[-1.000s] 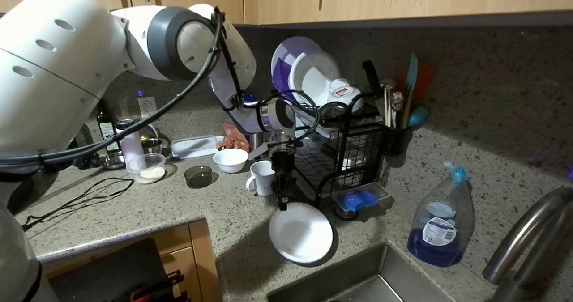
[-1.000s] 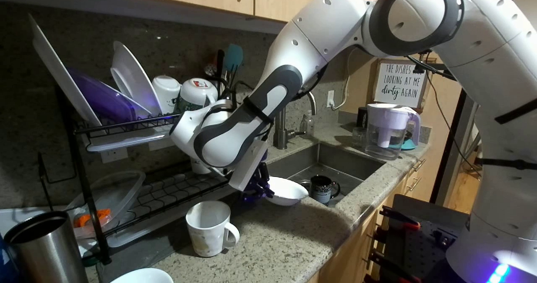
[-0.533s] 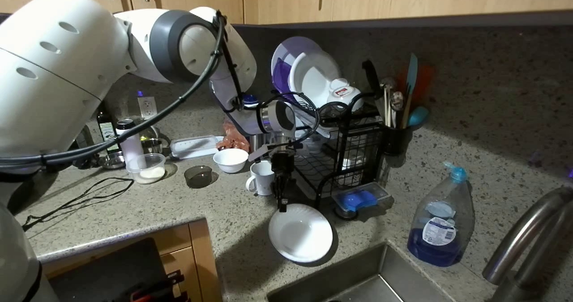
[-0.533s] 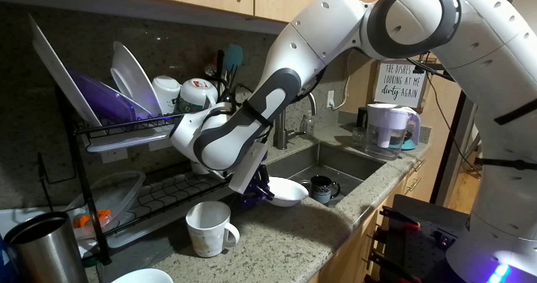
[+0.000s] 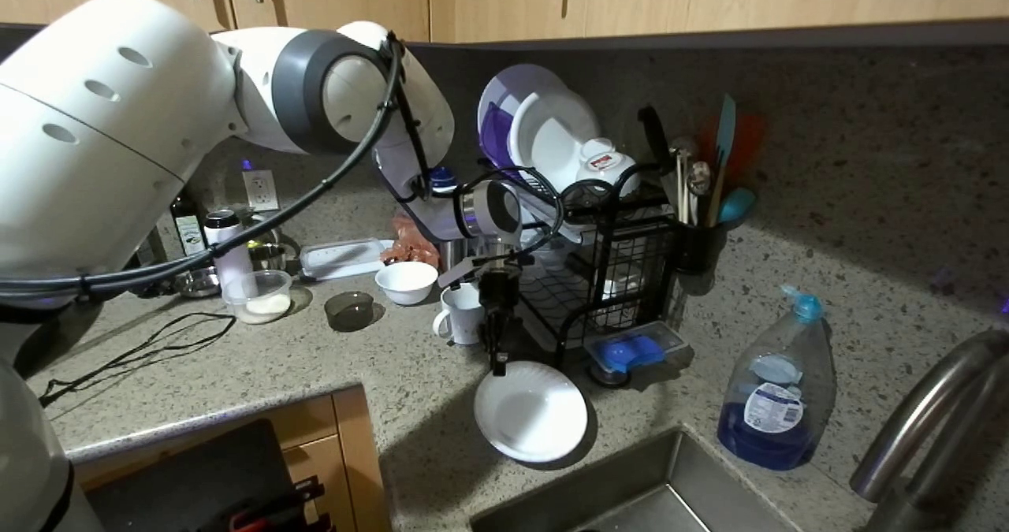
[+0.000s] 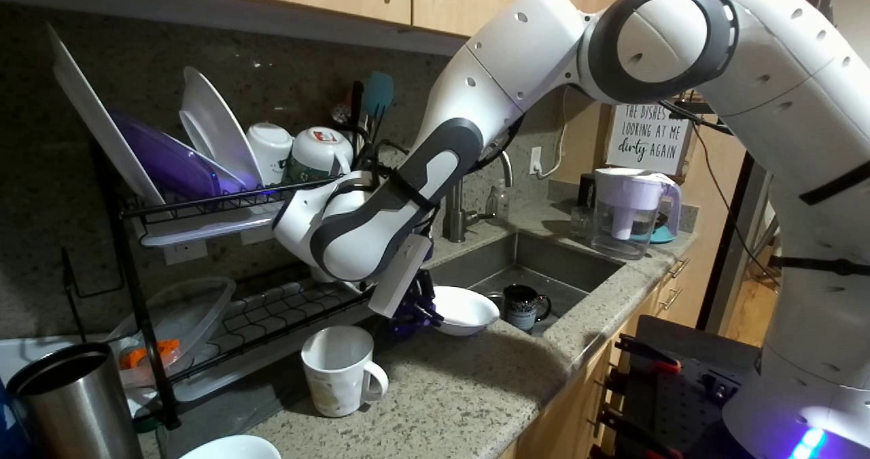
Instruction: Move the bowl from the dish rack to the counter
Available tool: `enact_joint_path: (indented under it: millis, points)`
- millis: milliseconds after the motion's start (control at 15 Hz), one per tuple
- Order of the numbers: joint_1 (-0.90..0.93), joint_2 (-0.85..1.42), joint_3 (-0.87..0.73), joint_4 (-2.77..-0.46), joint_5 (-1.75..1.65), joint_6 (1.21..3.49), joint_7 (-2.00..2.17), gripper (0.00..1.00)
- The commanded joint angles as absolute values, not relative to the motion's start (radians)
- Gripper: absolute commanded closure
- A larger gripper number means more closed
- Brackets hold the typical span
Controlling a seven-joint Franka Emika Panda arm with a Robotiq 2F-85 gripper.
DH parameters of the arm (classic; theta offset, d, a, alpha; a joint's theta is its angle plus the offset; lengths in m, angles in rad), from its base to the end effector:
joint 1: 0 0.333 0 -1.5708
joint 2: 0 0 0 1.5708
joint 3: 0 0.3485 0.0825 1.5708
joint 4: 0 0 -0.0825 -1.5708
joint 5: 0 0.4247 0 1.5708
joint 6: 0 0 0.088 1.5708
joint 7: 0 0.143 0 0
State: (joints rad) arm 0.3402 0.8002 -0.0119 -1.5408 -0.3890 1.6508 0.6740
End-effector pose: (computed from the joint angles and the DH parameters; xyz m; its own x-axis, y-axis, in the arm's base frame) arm 0.6353 0.1627 0.1215 0.9037 -0.2773 -0.3262 -0.0175 -0.7852 0.6190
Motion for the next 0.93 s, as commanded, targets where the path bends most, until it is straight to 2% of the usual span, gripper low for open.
enact_joint_path:
  millis: [0,200,333,400,467,867]
  points:
    - [0.346,0.822,-0.017,-1.507,-0.384,1.646,0.669,0.94]
    - [0.347,0.824,-0.017,-1.504,-0.384,1.645,0.669,0.94]
    - [0.347,0.825,-0.017,-1.503,-0.384,1.646,0.669,0.87]
    - [0.347,0.827,-0.017,-1.501,-0.384,1.646,0.669,0.87]
    - [0.347,0.83,-0.017,-1.499,-0.383,1.648,0.669,0.81]
    - [0.348,0.841,-0.017,-1.482,-0.378,1.656,0.667,0.84]
